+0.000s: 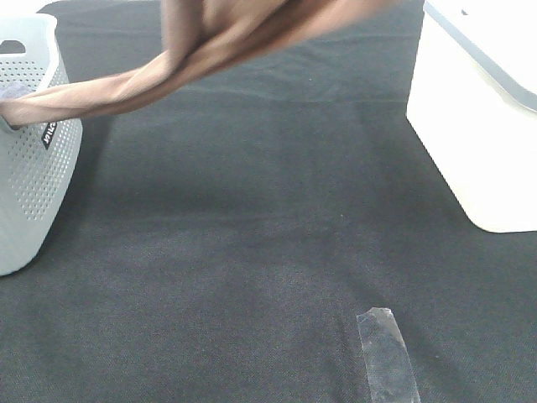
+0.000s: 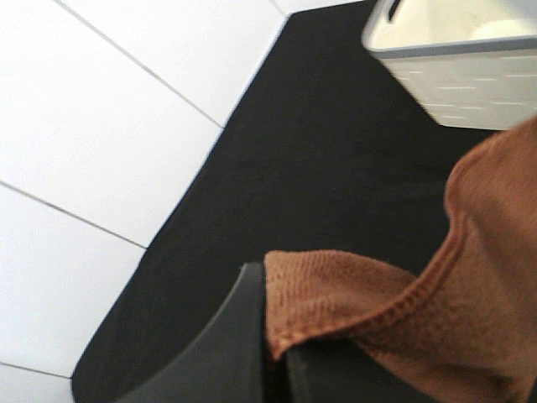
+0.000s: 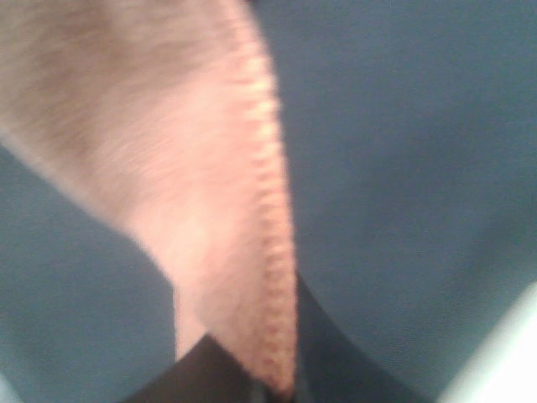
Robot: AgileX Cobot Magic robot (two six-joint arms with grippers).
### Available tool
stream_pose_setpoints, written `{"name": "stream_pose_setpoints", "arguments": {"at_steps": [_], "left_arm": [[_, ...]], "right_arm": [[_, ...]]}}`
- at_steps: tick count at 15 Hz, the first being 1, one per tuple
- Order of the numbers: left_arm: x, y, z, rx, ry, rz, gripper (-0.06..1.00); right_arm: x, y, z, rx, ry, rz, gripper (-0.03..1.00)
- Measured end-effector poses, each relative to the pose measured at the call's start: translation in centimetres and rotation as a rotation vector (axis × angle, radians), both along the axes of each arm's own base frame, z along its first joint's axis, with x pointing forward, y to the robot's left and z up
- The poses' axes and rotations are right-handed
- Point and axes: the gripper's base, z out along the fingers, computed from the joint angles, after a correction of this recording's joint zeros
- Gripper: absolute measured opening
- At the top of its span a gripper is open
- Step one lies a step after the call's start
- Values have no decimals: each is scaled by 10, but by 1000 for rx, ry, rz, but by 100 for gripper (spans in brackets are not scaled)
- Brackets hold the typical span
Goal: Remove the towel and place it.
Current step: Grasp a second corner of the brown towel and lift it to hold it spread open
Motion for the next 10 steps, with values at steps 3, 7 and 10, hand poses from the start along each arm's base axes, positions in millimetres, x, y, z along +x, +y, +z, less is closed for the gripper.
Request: {"name": "stream_pose_setpoints", "arguments": {"at_steps": [3,7,10], "left_arm": [[21,21,11,-67,-108,55,0],[41,48,29,-142,-296,95,0],[61,58,29,-159,-382,112,0]], "right_arm": [[26,-2,38,-78,-192,-70,1],[67,2,71,-128,-481,-170,1],[86,10,84,-83,-672,-188,1]]}}
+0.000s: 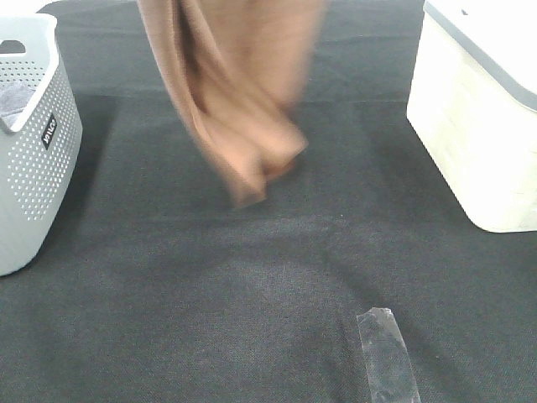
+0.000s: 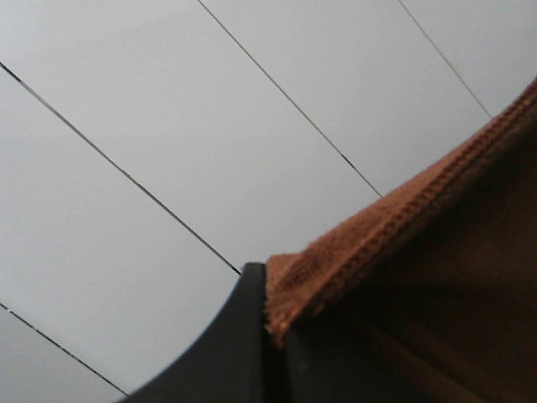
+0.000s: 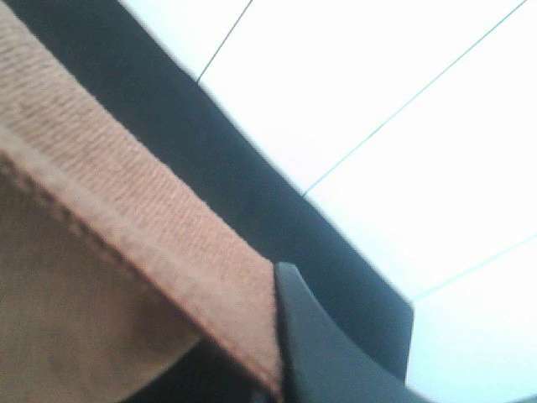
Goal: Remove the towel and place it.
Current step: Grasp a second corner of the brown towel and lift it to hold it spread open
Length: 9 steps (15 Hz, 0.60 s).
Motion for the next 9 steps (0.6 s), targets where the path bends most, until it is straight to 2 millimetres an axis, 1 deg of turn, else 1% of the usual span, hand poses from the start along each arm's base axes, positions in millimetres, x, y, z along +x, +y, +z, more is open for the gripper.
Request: {"name": "stream_pose_setpoints", "arguments": {"at_steps": [3,5,7,9], "left_arm": [[27,9,-12,-3,-25,31,0],[44,10,-19,-12,-76,23,0],[64,11,-29,-25,-144,5,0],[83,9,-43,-36,-198,-20,0]], "right_arm": [[12,7,4,16,-141,12,1],[22,12,-2,17,-173,11,1],[38,16,-15,12,-186,-13,1],[56,8,-24,68,-196,-61,1]]}}
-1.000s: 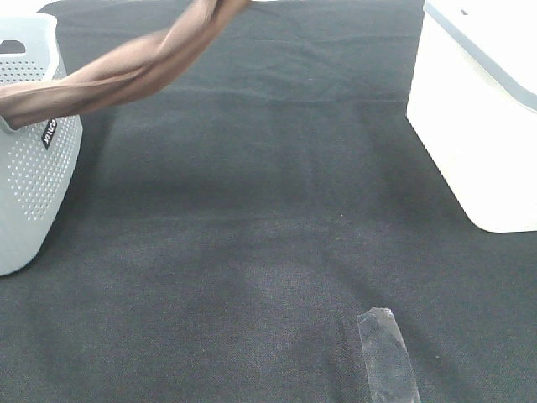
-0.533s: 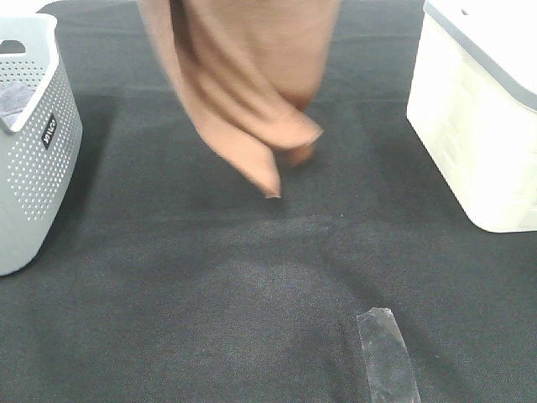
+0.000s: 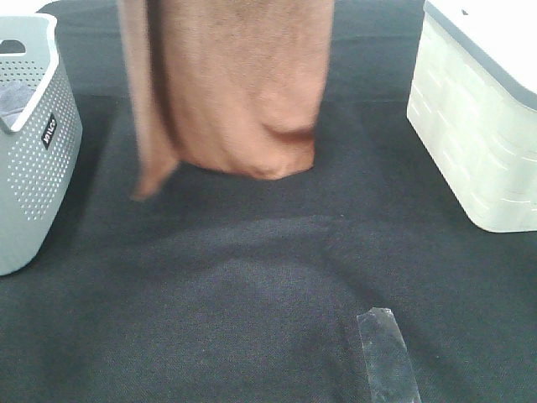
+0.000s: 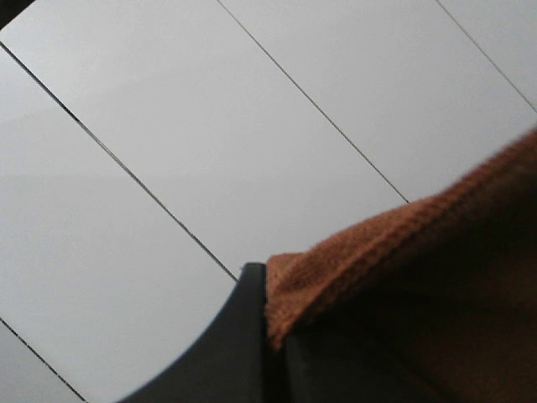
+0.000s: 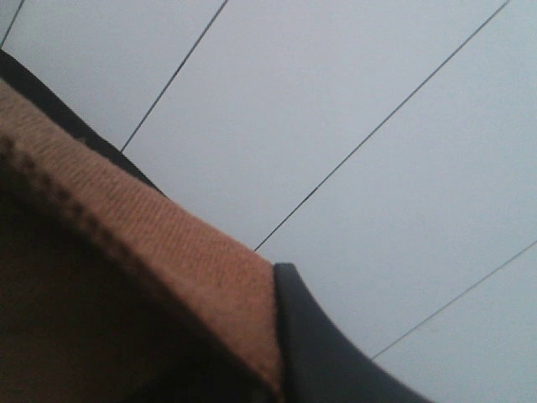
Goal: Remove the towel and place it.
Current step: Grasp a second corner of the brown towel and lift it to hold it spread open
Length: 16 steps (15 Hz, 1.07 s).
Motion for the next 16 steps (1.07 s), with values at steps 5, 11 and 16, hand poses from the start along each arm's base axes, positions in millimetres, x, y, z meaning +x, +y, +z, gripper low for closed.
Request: {"name": "stream_pose_setpoints", "arguments": {"at_steps": [5,11,16], "left_arm": [[41,1,-31,-27,-148,-58,0],[103,4,-42,-49,-292,-28,0],[122,-1,-47,-83,-384,-35,0]], "right_arm": [[26,-4,-12,92,-77,2,1],[61,-23,-24,211,-217,24,1],[74,-43,-21,279,-340,52,1]]}}
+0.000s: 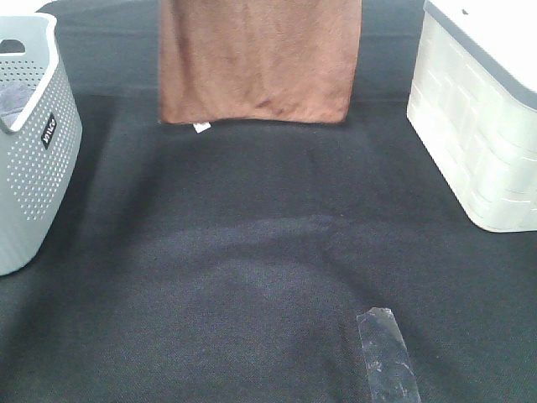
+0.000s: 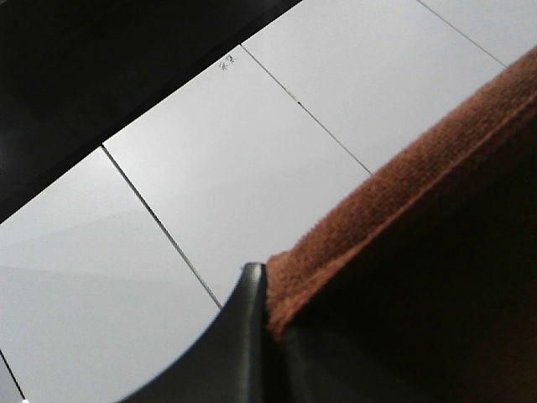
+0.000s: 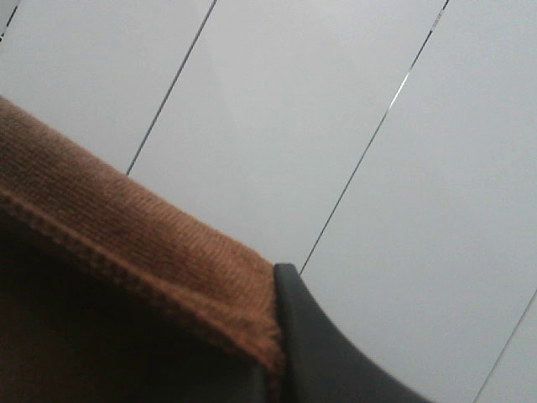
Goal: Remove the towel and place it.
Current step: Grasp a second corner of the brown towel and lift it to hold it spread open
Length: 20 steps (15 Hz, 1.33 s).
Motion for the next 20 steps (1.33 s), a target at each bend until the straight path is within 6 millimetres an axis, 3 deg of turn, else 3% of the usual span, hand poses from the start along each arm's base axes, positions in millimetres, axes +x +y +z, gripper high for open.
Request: {"name": "stream_pose_setpoints", "arguments": {"at_steps": [5,9,12,15,16,18,20], "left_arm": [[2,-2,-4,24,14,14,0],[5,-2,-6,2,66,-3,0],[14,-7,-25,-102,290,-47,0],[16,-26,-48,-188,541,38,0],[16,-26,-48,-188,541,38,0],[3,-39,-66,-242,885,134,0],[-13,-40,-66,-217,1108,130,0]], "right_arm": [[2,-1,0,49,-18,23,1],[9,0,-13,44,34,11,1],[13,-3,-28,79,194,-19,1],[8,-6,-45,132,466,-51,1],[8,-6,-45,132,466,-51,1],[-7,-9,-44,156,647,-60,1],[-19,-11,-41,162,742,-59,1]]}}
